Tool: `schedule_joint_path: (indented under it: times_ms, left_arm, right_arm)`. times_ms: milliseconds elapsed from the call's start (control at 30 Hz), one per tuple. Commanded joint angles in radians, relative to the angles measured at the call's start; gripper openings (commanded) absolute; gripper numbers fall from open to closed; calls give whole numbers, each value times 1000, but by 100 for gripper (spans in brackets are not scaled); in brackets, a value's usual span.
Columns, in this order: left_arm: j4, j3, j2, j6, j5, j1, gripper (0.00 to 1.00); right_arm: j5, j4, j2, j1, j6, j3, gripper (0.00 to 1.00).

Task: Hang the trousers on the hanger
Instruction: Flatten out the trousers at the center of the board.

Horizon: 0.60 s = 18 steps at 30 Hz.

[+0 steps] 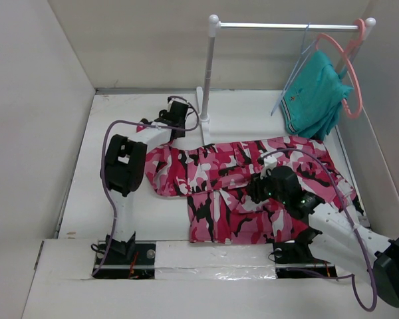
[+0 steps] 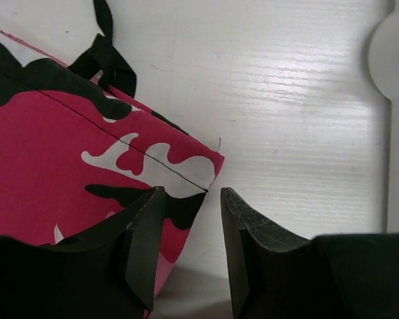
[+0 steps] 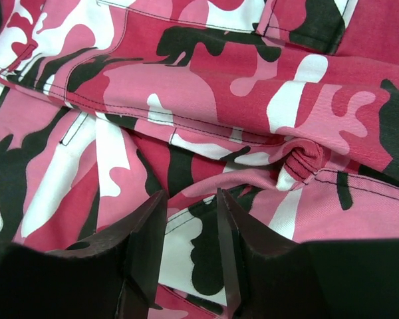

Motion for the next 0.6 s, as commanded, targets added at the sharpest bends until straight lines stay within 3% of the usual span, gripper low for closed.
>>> schedule_joint_path:
  times_ms: [0, 367, 467, 500, 567]
  left_arm:
    - [-34, 50, 22, 14, -123, 3, 36]
    - [-120, 198, 141, 35, -104, 3, 35]
    - [-125, 218, 151, 40, -84, 3, 22]
    - [-127, 219, 150, 34, -87, 3, 4]
    - [-117, 218, 130, 11, -85, 12, 0]
  right_arm:
    - [-5, 40, 2, -1, -4, 20, 43]
    - [-14, 40, -27, -1, 2, 20, 45]
    - [-20, 60, -27, -1, 1, 19, 47]
    - [-23, 72, -24, -1, 1, 17, 47]
    - [-23, 41, -19, -1, -7, 31, 47]
